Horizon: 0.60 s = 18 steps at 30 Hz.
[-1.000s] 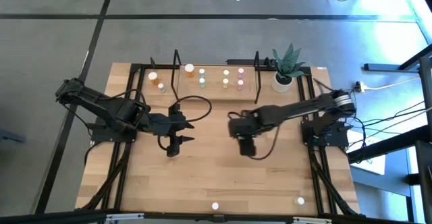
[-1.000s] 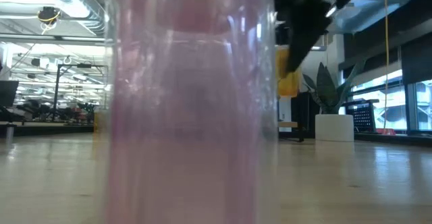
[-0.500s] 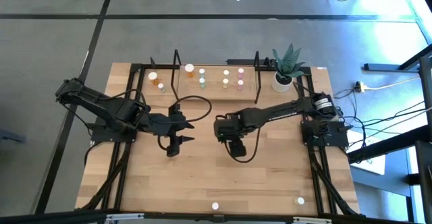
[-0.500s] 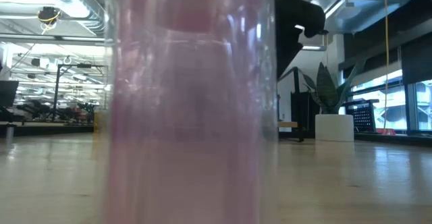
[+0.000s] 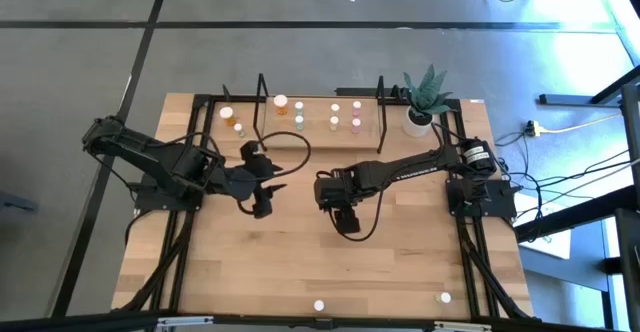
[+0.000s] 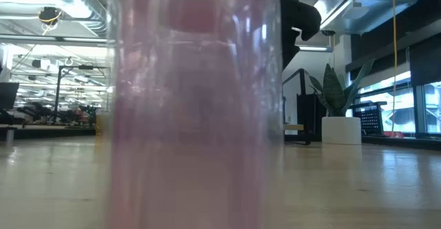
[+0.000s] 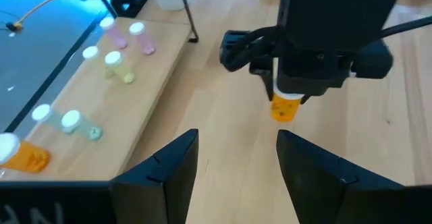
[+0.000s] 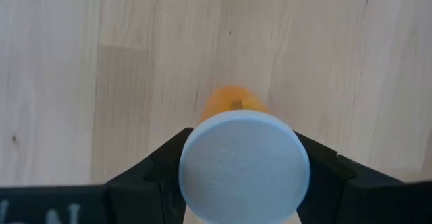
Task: Pick and place medicine bottles onto shelf by color
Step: Put the right orange pill bottle on the shelf aligned with the other orange pill bottle
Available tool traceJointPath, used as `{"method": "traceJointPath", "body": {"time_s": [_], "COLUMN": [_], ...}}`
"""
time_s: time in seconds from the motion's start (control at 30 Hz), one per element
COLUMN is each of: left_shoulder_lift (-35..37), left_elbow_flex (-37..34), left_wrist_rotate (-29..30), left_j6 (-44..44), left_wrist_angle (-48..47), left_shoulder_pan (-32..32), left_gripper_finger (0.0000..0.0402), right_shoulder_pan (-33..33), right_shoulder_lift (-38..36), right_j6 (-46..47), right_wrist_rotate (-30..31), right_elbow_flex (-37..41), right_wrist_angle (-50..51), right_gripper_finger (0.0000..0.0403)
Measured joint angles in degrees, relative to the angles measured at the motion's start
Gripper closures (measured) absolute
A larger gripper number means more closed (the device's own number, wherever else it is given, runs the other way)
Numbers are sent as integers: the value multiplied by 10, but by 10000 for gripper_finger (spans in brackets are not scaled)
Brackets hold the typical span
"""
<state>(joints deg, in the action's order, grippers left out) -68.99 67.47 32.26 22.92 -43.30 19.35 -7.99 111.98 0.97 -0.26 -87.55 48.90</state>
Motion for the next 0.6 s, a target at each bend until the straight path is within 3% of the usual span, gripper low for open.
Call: {"method": "traceJointPath", "body": {"time_s": [0.6], "left_shoulder_lift": [0], "left_elbow_flex": [0], "left_wrist_rotate": [1], "left_j6": [6], "left_wrist_angle": [-9], "left_shoulder_pan": [0], "left_gripper_finger": [208], "right_shoulder_pan": [9], "right_shoulder_lift": [4], "right_j6": [3], "right_wrist_rotate": [-14], "right_elbow_flex": [8], "right_wrist_angle": [-30], "right_gripper_finger": [201]}}
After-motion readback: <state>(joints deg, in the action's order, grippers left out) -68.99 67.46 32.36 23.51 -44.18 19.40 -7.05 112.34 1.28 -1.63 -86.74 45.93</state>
